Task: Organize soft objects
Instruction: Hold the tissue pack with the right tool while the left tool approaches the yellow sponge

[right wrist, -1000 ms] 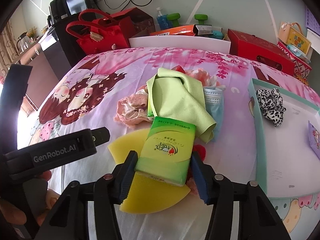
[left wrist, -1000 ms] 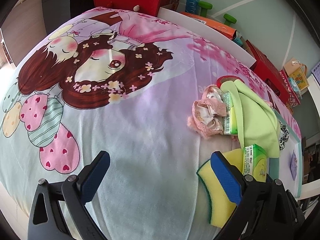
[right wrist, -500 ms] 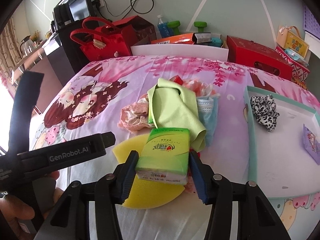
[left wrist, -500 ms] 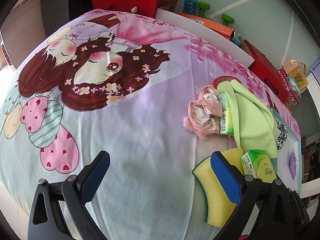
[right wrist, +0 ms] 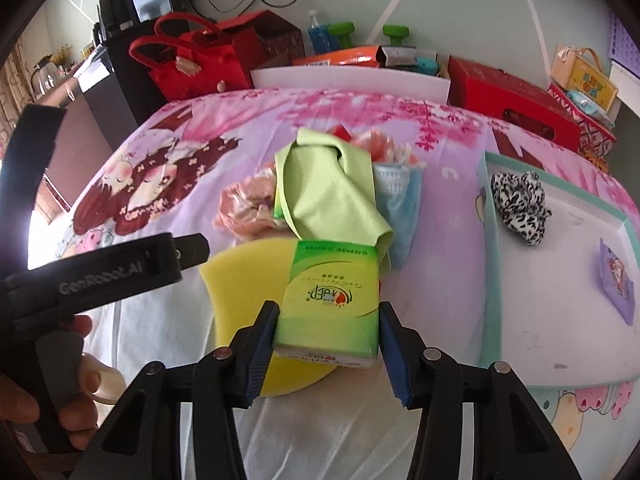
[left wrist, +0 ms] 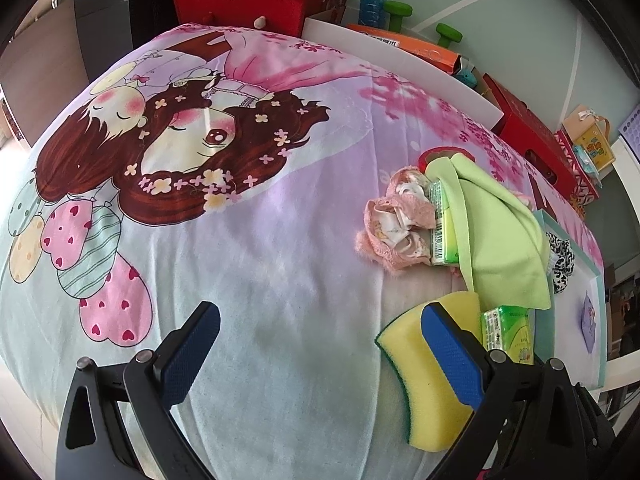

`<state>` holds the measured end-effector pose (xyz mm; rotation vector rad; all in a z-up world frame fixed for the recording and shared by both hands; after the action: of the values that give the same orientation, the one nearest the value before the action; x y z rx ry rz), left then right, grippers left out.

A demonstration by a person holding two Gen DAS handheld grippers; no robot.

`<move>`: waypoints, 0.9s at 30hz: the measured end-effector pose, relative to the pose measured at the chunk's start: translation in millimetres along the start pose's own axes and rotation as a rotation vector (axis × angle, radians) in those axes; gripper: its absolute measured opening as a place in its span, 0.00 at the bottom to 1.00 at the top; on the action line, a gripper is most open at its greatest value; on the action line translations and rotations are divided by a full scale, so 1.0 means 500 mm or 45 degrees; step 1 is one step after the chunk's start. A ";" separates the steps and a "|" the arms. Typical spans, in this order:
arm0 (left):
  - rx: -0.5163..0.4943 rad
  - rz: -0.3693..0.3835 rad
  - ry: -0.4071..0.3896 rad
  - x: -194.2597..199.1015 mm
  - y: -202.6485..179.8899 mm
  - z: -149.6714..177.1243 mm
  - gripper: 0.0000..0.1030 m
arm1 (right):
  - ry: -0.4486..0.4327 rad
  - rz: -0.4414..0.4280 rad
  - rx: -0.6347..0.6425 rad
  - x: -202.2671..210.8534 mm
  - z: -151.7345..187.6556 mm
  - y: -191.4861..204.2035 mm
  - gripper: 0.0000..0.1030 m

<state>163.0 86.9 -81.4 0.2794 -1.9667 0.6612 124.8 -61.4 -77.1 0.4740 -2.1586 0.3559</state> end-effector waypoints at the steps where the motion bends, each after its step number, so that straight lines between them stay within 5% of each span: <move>1: -0.002 -0.001 0.003 -0.001 0.001 0.001 0.98 | 0.007 -0.004 -0.003 -0.004 0.002 -0.001 0.51; 15: -0.005 -0.010 0.017 -0.013 0.003 0.001 0.98 | 0.009 -0.035 -0.051 -0.029 -0.008 -0.005 0.60; 27: -0.006 -0.015 0.021 -0.015 0.004 0.004 0.98 | -0.021 -0.059 -0.080 -0.039 -0.016 -0.008 0.58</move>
<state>164.3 86.9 -89.6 0.2815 -1.9494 0.6489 142.8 -57.8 -87.8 0.4919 -2.1641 0.2582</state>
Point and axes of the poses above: each gripper's, at about its wrist camera, not at the fingertips, and x roughly against the way its jaws point, y to its left, z to its underside, the point moved 9 cm from there along -x, roughly the way its jaws point, and after that the axes turned 13 degrees about x, right-handed, at the moved point
